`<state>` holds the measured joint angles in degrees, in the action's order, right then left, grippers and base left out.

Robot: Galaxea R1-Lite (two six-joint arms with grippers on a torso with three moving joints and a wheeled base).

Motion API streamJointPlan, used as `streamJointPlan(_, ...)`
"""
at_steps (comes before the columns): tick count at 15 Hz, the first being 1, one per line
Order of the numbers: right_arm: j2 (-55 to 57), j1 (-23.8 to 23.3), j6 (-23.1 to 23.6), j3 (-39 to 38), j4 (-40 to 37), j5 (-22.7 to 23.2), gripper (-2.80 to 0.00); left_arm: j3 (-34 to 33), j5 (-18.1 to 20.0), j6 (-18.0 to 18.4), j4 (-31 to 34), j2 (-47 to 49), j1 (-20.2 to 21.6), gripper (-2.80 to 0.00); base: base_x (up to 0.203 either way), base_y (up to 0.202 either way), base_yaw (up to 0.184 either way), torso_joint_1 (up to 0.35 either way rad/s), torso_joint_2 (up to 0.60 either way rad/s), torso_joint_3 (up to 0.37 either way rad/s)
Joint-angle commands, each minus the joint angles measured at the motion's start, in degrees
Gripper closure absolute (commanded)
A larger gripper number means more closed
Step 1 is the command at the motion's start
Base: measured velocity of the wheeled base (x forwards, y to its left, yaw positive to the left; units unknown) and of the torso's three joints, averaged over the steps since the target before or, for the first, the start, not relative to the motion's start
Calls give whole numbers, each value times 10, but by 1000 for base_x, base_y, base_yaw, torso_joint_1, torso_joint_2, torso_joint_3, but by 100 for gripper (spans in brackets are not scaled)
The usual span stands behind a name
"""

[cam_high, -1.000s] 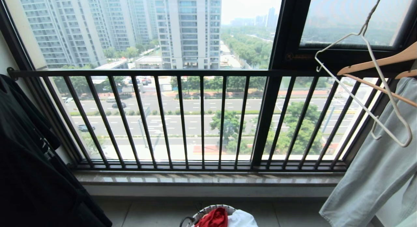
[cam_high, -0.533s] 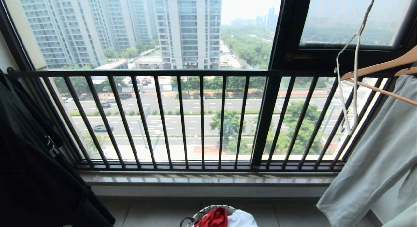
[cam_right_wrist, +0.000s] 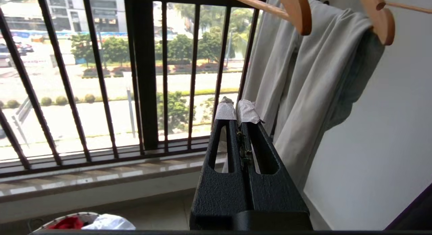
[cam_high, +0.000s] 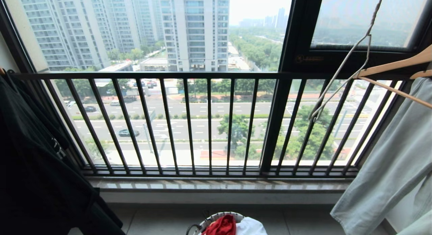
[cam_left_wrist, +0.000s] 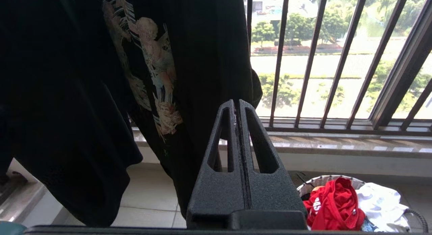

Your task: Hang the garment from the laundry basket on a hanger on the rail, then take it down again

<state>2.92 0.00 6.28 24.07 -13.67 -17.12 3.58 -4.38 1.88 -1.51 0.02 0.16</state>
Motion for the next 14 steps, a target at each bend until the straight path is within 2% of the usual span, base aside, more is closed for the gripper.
streamJointPlan(1, -27, -1, -34, -83, 27, 101, 0, -26, 2, 12, -1, 1, 0, 0, 0, 0, 0, 0, 0, 0)
streamJointPlan(2, -28, -1, -37, -100, 49, 135, 0, -29, 5, 9, -1, 1, 0, 0, 0, 0, 0, 0, 0, 0)
streamJointPlan(4, -28, -1, -29, -139, 77, 170, 0, -35, 21, 13, 12, 1, 0, 0, 0, 0, 0, 0, 0, 0)
streamJointPlan(8, -28, -1, 38, -244, 194, 170, 0, -36, 24, -7, 16, 1, 0, 0, 0, 0, 0, 0, 0, 0)
streamJointPlan(9, -28, -1, 41, -242, 178, 171, 0, -36, 24, -12, 16, 1, 0, 0, 0, 0, 0, 0, 0, 0)
streamJointPlan(11, -28, -1, 21, -242, 162, 181, 0, -36, 23, -14, 16, 1, 0, 0, 0, 0, 0, 0, 0, 0)
streamJointPlan(13, -28, 0, -5, -234, 109, 198, 0, -36, 21, -21, 16, 1, 0, 0, 0, 0, 0, 0, 0, 0)
streamJointPlan(14, -28, 0, -9, -235, 115, 199, 0, -36, 21, -32, 16, 1, 0, 0, 0, 0, 0, 0, 0, 0)
